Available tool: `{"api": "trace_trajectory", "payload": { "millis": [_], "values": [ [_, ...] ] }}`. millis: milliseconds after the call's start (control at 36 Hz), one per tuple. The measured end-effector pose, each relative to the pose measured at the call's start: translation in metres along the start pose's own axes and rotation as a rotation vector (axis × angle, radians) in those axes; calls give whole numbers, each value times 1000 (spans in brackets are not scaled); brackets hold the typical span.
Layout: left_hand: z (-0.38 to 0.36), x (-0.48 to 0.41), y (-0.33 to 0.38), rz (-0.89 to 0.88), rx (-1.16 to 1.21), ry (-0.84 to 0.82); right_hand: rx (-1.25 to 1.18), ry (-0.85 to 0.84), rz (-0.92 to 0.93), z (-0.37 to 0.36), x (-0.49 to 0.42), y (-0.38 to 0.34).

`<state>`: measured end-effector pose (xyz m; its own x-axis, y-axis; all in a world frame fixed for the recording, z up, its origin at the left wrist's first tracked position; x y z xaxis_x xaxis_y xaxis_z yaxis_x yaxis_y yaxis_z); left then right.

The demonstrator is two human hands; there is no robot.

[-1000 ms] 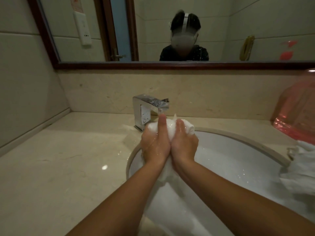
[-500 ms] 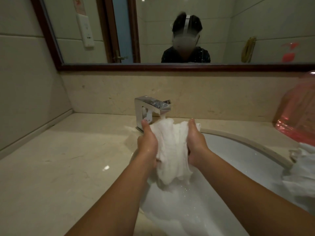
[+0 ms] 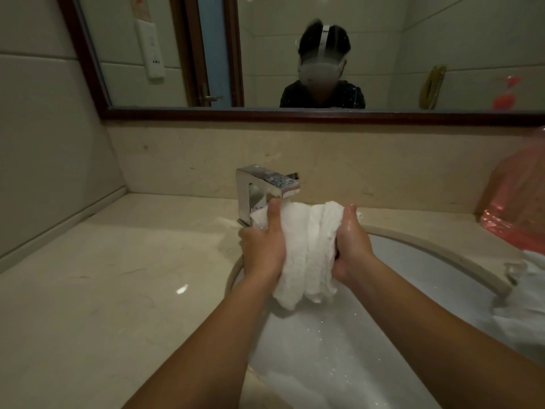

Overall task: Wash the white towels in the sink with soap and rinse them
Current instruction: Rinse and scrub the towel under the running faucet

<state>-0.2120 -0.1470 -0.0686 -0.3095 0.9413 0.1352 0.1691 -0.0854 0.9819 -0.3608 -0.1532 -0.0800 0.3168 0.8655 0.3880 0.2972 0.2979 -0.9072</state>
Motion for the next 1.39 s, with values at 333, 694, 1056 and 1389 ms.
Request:
{"api": "trace_trajectory", "payload": {
  "millis": [333,694,1056,1389],
  "values": [
    [23,-25,-3,97,357,209,-200,-4,9,-3,-3,1],
    [18,-12,0,46,399,213,-237,-321,27,-41,27,14],
    [25,-7,7,-203,283,351,127,-290,128,-60,27,20],
    [13,8,11,-305,97,143,229,-171,-17,-47,6,25]
  ]
}}
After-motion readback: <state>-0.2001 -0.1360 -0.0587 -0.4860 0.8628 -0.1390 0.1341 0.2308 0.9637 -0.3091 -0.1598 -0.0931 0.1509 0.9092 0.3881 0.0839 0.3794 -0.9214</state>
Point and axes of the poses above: each hand's wrist, its own x-axis away from the middle knuckle, its own z-axis out of the back of the hand, y = z × x, the point moved 3 cm from there along -x, towards the middle knuckle, and after that the axes turned 15 degrees about x, right-handed, at the moved point
